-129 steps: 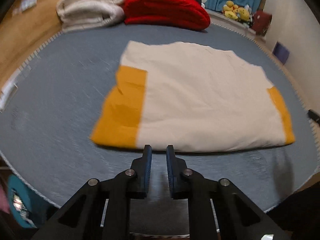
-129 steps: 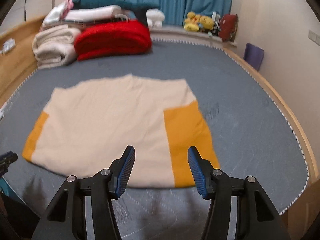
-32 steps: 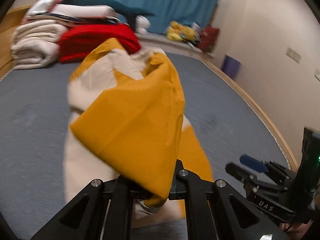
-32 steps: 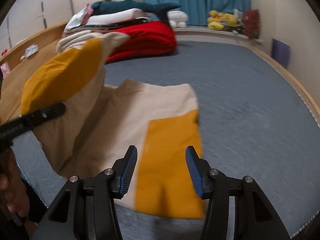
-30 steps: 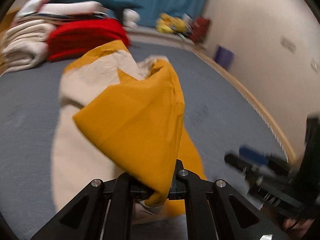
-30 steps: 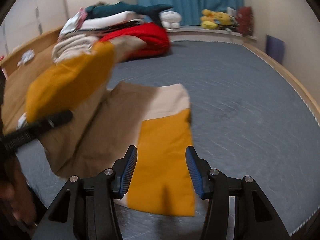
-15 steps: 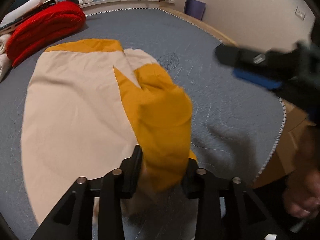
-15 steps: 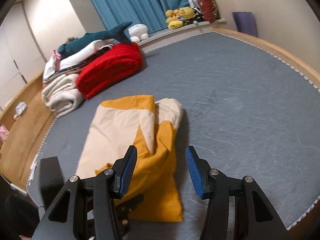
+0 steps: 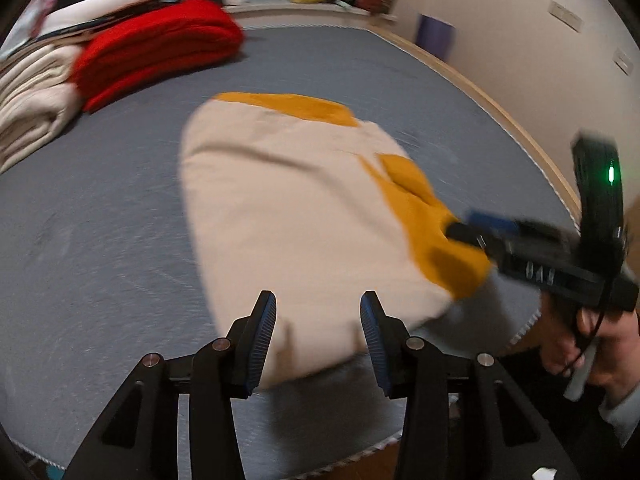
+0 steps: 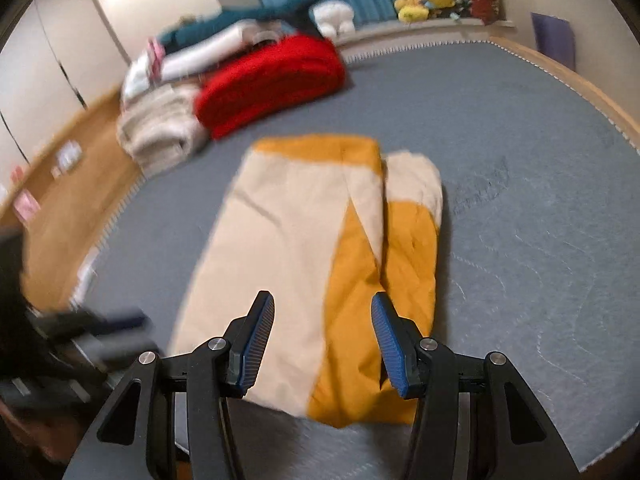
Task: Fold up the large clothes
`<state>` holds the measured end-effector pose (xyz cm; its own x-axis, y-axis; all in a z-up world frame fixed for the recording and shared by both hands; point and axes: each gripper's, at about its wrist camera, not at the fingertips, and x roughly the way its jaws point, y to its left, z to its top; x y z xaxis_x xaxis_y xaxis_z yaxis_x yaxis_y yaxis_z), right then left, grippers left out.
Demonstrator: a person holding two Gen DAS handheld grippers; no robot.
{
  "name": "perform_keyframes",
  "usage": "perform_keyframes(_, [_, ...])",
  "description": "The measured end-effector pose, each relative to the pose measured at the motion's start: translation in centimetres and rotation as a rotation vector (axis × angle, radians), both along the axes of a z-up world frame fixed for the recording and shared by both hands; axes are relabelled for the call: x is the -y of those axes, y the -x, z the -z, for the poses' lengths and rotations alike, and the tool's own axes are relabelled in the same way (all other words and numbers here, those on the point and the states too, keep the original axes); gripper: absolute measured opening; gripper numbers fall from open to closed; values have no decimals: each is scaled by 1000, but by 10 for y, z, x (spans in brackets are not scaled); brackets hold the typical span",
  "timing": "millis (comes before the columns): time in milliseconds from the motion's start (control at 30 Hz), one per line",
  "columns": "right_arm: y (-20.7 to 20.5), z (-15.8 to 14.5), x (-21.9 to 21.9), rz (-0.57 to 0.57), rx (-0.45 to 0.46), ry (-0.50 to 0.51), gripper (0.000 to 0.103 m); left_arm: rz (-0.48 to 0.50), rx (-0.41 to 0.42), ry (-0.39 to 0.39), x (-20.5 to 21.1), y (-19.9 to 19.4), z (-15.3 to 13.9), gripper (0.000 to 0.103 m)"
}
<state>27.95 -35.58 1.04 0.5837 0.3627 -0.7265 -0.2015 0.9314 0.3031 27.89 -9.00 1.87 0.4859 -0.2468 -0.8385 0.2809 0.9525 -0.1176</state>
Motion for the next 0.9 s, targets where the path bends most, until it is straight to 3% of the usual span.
perform_keyframes(100, [-5, 19, -7, 20, -63, 101, 52, -106, -59, 63, -23, -8, 21, 40])
perform_keyframes(167, [-6, 27, -4, 42, -92, 104, 47, -176, -128, 129, -38, -11, 33, 40])
perform_keyframes(233, [-6, 30, -2, 54, -101, 116, 9, -220, -164, 193, -47, -16, 39, 40])
perform_keyframes(367, [2, 12, 7, 96, -49, 61, 5, -284, -177, 232, -60, -26, 42, 40])
perform_keyframes(467, [17, -23, 29, 162, 63, -33, 3, -293, -231, 311, -66, -29, 49, 40])
perform_keyframes(567, [22, -27, 49, 246, 61, 31, 3, -267, -271, 239, -55, -28, 60, 40])
perform_keyframes(667, [8, 23, 67, 308, -148, 84, 3, -242, -330, 182, -44, -28, 79, 41])
perform_keyframes(733, [0, 53, 70, 320, -226, 104, 3, -226, -350, 140, -38, -28, 88, 41])
perform_keyframes(867, [-8, 63, 61, 296, -219, 169, 3, -193, -306, 163, -34, -27, 74, 40])
perform_keyframes(900, [-9, 63, 62, 303, -220, 168, 3, -168, -315, 136, -29, -26, 79, 40])
